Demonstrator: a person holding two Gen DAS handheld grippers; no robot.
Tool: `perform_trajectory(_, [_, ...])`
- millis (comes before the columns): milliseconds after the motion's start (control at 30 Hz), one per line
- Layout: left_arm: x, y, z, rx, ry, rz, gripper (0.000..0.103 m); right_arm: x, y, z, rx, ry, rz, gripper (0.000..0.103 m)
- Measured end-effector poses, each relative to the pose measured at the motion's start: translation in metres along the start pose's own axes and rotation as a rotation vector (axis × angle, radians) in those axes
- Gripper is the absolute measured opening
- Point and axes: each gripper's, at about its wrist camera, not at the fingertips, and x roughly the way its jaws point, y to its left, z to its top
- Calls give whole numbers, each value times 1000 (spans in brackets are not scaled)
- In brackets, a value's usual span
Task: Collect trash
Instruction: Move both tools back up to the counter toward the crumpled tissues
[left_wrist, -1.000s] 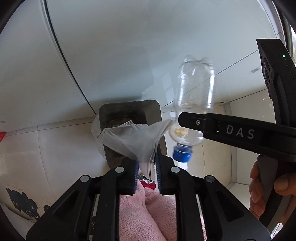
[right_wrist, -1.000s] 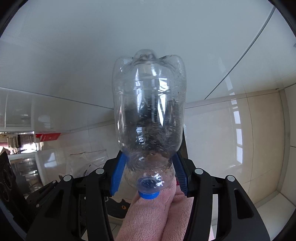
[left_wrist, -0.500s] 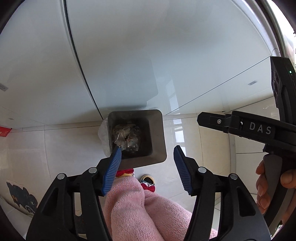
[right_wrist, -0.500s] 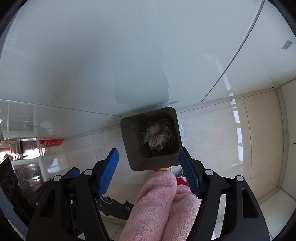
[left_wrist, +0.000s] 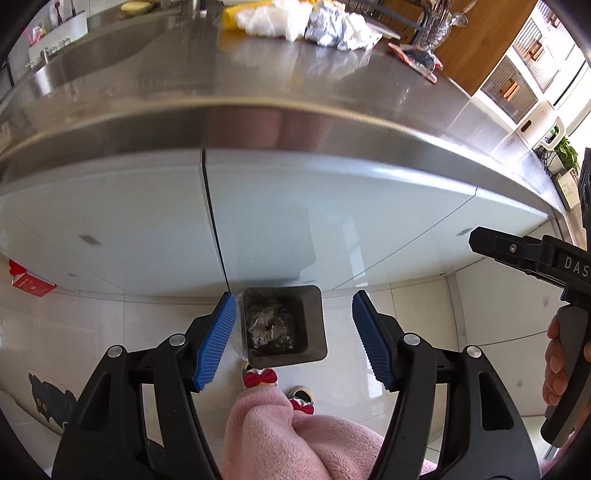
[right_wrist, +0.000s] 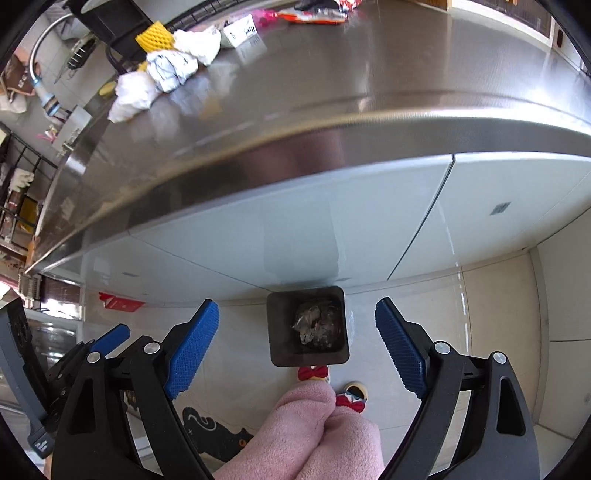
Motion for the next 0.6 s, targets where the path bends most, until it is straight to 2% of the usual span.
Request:
perform_trajectory(233, [-50,-5,50,14,-115,11,62,-49,5,41,2,-113,29,87])
perform_trajectory(600, [-59,12,142,47,-209,-3,62,-59,50,128,-22,-210,45,87])
